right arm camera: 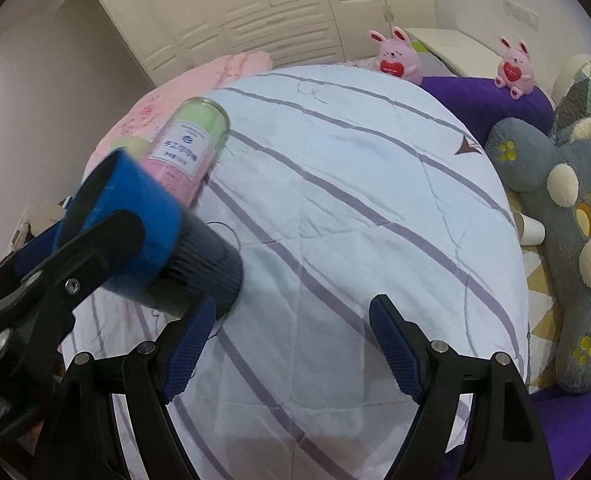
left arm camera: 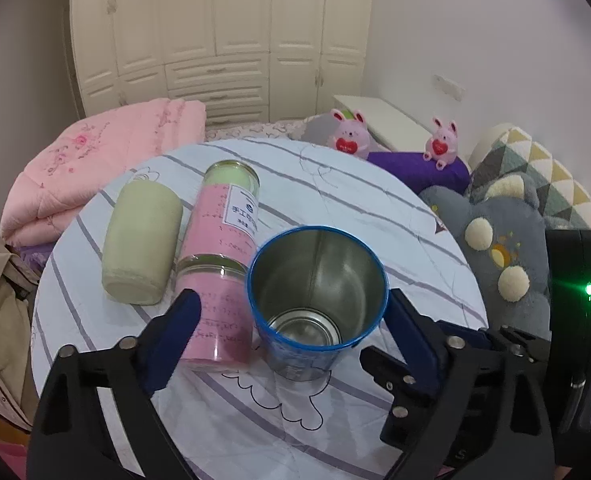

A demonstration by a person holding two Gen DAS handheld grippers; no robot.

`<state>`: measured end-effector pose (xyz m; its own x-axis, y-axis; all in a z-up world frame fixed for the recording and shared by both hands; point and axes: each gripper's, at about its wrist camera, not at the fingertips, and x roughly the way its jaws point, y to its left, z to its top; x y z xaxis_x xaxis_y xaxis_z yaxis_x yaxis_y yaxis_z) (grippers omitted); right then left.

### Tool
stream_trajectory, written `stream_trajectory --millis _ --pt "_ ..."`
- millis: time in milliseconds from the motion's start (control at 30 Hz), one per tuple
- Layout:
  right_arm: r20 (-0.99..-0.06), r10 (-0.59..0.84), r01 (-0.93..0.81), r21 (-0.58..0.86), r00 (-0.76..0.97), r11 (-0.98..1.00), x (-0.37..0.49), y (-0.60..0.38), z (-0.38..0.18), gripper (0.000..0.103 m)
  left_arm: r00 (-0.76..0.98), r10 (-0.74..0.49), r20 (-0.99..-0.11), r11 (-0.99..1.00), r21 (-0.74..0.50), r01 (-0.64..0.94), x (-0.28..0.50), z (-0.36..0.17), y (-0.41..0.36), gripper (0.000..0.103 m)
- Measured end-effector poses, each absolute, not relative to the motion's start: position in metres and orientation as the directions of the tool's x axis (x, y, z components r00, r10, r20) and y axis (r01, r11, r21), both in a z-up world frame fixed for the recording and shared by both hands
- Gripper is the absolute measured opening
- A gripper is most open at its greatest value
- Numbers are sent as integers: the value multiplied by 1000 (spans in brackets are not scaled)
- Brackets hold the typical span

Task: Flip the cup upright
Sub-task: 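Lower the upright can onto the table and open the left tool, then withdraw the left tool up and away from the upright can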

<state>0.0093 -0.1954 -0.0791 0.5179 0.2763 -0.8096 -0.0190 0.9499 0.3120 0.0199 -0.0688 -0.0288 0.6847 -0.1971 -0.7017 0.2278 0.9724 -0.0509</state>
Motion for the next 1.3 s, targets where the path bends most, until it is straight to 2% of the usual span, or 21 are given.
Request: stream_trajectory --millis 700,1167,1300 --pt "-805 252 -79 250 536 965 -4 -178 -63 81 660 -258 -705 962 -123 244 10 -16 -32 94" --pt "-772 233 -127 197 591 972 -18 -167 -41 81 727 -194 -659 973 -37 226 -16 1 -7 95" --pt "-754 246 -163 184 609 969 -23 -160 -34 81 737 -170 -654 976 -11 216 -21 2 -1 99"
